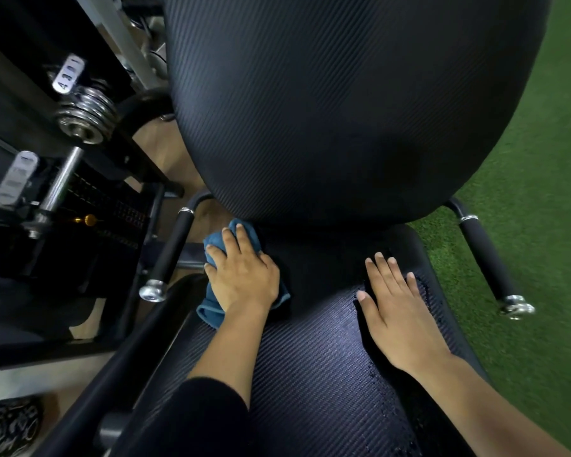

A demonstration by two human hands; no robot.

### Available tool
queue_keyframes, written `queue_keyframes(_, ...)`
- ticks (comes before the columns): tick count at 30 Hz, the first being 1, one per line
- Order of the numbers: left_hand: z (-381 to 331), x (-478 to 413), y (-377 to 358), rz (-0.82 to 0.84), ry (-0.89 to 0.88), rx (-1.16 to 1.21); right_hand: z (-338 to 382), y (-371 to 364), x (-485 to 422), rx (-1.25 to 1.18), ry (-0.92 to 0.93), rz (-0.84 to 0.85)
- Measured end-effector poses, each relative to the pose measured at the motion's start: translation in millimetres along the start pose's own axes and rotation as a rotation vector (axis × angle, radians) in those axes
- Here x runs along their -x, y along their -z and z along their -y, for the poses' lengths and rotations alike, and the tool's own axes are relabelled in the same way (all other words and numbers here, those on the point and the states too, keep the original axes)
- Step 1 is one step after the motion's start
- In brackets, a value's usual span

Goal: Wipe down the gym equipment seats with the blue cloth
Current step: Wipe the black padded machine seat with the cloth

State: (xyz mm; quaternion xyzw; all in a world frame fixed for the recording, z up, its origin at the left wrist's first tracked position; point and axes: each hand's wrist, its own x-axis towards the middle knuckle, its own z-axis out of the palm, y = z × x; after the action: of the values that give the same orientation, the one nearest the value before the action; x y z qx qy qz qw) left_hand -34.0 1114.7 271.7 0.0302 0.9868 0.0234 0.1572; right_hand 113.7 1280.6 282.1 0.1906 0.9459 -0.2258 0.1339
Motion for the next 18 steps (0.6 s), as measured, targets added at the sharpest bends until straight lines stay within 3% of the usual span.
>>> queue_keyframes(6, -4, -2, 2, 0.016, -0.035, 0.013, -14, 2, 0, 0.027, -0.019, -0.019)
queue_keyframes(18, -72, 54, -8, 0.051, -0.573, 0.005, -27, 1, 16, 0.065, -0.047, -0.041)
